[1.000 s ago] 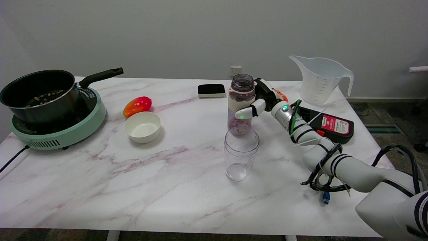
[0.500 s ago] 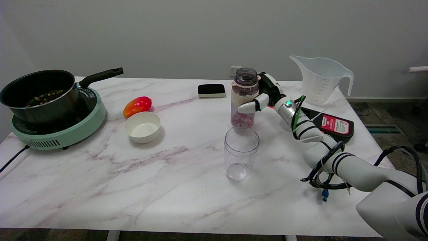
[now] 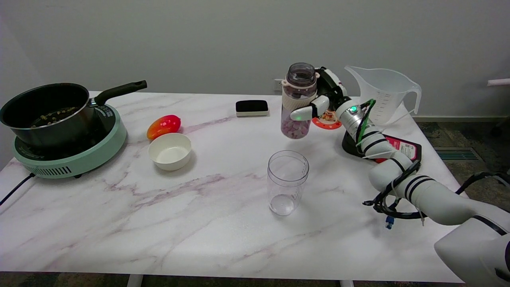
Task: Pick up the bottle.
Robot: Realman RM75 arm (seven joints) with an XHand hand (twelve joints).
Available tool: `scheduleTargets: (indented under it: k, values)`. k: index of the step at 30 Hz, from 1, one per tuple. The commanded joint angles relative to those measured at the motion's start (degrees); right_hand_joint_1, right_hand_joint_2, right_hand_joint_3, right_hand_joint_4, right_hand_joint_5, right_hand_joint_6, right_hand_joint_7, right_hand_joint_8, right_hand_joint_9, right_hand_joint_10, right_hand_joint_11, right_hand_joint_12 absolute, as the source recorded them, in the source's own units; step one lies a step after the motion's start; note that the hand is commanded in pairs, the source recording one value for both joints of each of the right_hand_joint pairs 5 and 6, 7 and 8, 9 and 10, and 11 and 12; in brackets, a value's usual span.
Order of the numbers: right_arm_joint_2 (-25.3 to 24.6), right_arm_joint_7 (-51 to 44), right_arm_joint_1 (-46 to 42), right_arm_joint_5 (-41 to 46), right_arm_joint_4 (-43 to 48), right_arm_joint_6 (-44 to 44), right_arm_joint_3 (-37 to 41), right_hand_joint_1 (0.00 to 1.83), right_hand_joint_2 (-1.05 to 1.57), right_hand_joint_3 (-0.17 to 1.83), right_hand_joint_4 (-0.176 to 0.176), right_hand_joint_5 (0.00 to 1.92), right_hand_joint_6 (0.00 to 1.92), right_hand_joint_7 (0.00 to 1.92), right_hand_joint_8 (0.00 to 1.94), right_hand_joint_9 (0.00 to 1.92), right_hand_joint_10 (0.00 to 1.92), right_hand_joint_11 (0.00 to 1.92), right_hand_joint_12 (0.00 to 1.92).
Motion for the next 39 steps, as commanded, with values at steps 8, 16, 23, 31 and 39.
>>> scheduleTargets:
  k: [8,16,23,31,39]
  values:
    - [5.76,-2.57,-14.23,-9.23,29.44,-12.49,18.2,1.58,0.97,0.58,0.0,1.74,1.74,1.73,1.73,1.51,1.51,1.29,1.29]
    - [5.73,-5.44,-20.2,-17.21,41.6,-20.17,25.38,1.58,0.99,0.57,0.0,1.76,1.76,1.74,1.74,1.51,1.51,1.3,1.3]
    - [5.19,-7.56,-25.67,-25.46,52.76,-29.4,29.94,1.58,1.0,0.55,0.0,1.75,1.75,1.75,1.75,1.52,1.52,1.3,1.3]
    - [4.07,-8.0,-31.07,-31.94,64.2,-38.67,31.57,1.59,1.0,0.54,0.0,1.75,1.75,1.75,1.75,1.51,1.51,1.3,1.3]
    - [3.15,-7.36,-33.4,-36.17,68.84,-43.22,31.09,1.58,1.01,0.55,0.0,1.78,1.78,1.76,1.76,1.52,1.52,1.3,1.3]
